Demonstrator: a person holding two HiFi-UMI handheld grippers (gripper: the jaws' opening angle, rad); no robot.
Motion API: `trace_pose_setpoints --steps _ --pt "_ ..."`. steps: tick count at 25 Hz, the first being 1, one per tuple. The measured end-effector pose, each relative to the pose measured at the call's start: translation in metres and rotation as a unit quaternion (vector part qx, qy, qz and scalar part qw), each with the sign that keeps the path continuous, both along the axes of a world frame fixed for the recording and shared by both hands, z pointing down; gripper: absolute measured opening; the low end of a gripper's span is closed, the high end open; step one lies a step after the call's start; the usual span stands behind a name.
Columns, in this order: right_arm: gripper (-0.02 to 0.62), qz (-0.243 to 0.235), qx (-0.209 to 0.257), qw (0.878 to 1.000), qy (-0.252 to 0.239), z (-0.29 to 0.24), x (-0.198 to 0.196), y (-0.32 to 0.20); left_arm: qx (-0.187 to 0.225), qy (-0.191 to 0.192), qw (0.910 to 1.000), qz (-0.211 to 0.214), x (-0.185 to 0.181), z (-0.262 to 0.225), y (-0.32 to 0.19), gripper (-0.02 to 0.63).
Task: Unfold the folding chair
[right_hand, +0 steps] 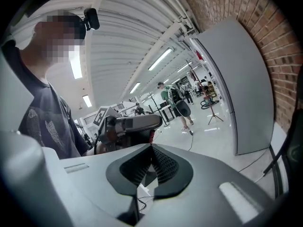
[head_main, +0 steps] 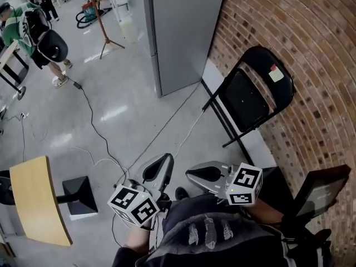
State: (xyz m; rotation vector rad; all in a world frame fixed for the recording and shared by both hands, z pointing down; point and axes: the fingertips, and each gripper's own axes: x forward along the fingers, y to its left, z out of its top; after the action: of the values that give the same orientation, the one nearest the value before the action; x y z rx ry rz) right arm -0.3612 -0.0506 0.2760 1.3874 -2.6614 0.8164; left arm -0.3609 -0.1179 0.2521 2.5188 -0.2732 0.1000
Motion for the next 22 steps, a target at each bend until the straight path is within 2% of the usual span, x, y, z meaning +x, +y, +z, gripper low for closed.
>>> trace_pose_setpoints --steps 8,15,22 --pt "0.002 -0.015 0.025 0.999 -0.037 -0.008 0.029 -0.001 0.011 -0.031 0.9993 -0.018 0.03 -0.008 0.01 0.002" --pt "0.002 -0.005 0.038 0.996 -0.077 -0.013 0.085 0.007 0.02 -0.055 0.9981 -0.018 0.086 -0.017 0.03 0.002" --pt "0.002 0.001 0.063 0.994 -0.088 -0.021 0.141 0.024 0.043 -0.065 0.9967 -0.022 0.144 -0.034 0.051 0.002"
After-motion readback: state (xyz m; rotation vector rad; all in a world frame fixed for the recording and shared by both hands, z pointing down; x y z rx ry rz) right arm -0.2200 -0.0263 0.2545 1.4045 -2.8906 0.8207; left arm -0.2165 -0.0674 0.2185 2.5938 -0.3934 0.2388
